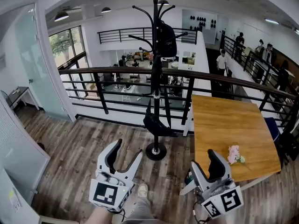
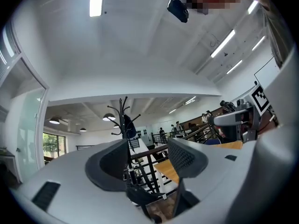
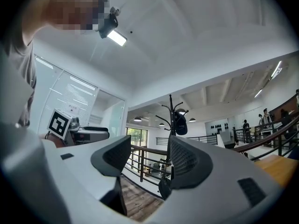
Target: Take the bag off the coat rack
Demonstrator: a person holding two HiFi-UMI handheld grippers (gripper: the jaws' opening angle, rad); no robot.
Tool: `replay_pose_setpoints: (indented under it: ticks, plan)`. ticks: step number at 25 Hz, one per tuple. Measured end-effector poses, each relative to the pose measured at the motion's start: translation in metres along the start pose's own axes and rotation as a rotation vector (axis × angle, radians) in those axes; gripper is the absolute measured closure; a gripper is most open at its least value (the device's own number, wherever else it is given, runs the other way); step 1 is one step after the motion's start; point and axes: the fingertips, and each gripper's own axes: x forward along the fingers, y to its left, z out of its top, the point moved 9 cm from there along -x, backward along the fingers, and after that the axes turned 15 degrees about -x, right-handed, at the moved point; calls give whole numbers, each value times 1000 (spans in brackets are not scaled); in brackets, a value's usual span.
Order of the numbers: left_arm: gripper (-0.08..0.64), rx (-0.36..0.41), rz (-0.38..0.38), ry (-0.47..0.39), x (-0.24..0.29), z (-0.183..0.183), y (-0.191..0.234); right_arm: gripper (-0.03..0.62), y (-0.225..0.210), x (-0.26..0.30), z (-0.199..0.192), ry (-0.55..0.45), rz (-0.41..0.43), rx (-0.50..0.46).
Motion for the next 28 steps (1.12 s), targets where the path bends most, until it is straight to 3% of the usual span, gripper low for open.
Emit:
replay_pose_setpoints:
  ticks: [6, 15, 28]
  plan:
    - [273, -9, -14, 45, 44, -9, 19, 331, -20, 40, -17, 41, -7, -2]
    - [273, -32, -44, 71, 137, -28, 83, 331, -53, 134, -54, 99, -40, -2]
    - [275, -31, -164, 109, 295, -46, 181, 331, -91, 308, -96, 172, -71, -63]
